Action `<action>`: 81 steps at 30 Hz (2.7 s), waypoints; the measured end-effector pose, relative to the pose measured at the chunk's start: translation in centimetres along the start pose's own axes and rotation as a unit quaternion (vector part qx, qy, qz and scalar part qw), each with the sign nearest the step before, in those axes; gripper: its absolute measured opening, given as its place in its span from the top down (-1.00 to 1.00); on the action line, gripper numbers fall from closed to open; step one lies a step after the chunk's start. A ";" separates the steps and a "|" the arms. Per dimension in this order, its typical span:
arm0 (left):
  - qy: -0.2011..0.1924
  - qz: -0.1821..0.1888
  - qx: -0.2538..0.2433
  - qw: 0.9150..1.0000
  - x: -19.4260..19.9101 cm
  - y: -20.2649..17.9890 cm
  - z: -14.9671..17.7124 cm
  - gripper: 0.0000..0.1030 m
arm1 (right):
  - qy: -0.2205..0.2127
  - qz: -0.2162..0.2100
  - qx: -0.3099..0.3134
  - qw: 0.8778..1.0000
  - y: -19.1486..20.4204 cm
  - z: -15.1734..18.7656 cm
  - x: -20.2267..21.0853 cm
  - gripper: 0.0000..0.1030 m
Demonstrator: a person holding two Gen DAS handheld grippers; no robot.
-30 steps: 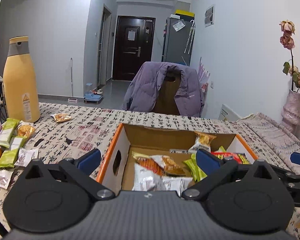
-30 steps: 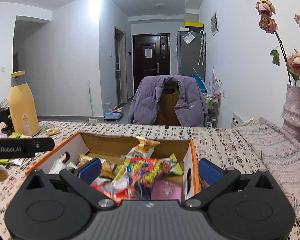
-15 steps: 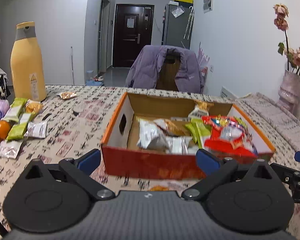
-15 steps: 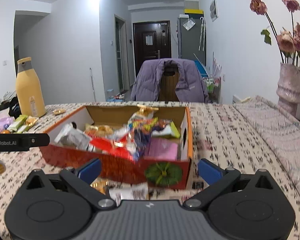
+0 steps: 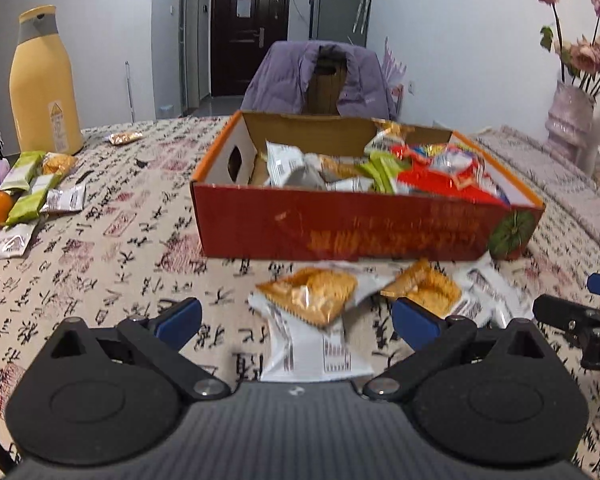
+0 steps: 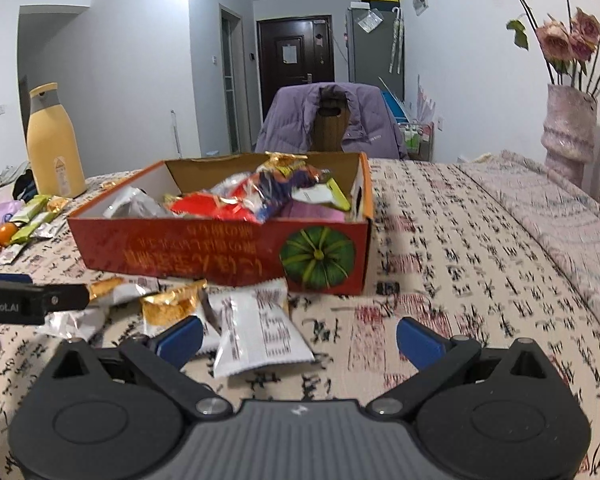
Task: Organize snacks
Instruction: 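Grasp a white sachet with the left gripper, then grasp a white sachet with the right gripper while the left holds its sachet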
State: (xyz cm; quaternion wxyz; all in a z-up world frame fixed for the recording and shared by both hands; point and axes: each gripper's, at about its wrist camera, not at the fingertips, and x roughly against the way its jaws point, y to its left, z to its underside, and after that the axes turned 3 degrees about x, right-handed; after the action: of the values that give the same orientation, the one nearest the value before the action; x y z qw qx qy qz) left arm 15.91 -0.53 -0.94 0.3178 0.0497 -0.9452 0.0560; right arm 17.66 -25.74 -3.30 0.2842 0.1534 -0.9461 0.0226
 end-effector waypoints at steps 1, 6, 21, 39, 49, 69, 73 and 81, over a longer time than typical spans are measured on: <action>0.003 -0.001 -0.002 1.000 0.0 -0.2 0.1 -1.00 | 0.002 0.002 -0.002 1.000 0.0 0.1 0.0 -1.00; 0.016 -0.004 -0.006 1.000 -0.7 -0.6 -0.1 -1.00 | 0.002 0.006 -0.005 1.000 -0.2 0.2 -0.1 -1.00; 0.054 -0.032 0.006 0.998 -3.6 -1.3 0.2 -0.59 | 0.012 0.015 -0.007 1.000 0.0 0.7 -1.0 -1.00; -0.027 0.018 -0.006 0.999 1.4 -0.2 1.1 0.14 | 0.009 0.016 -0.009 1.000 -0.1 0.9 -1.2 -1.00; -0.069 0.028 0.006 0.997 3.0 1.0 0.1 0.14 | 0.010 0.025 0.010 1.000 0.5 0.9 -1.2 -1.00; -0.076 0.031 0.008 0.997 0.7 2.0 0.1 0.13 | 0.061 0.057 0.073 0.994 2.5 -2.4 -3.7 -1.00; -0.067 0.032 0.012 0.997 0.2 2.2 0.2 0.13 | 0.079 0.051 0.080 0.992 3.1 -2.6 -5.4 -1.00; -0.065 0.036 0.021 0.997 0.3 2.5 0.3 0.13 | 0.087 0.016 0.036 0.995 2.4 -1.6 -6.9 -0.98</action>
State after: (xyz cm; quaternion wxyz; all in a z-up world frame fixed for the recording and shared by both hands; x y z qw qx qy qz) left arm 15.18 1.85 -1.22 0.2522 0.0255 -0.9637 0.0838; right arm 23.22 -21.30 -5.55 0.3596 0.1458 -0.9186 0.0749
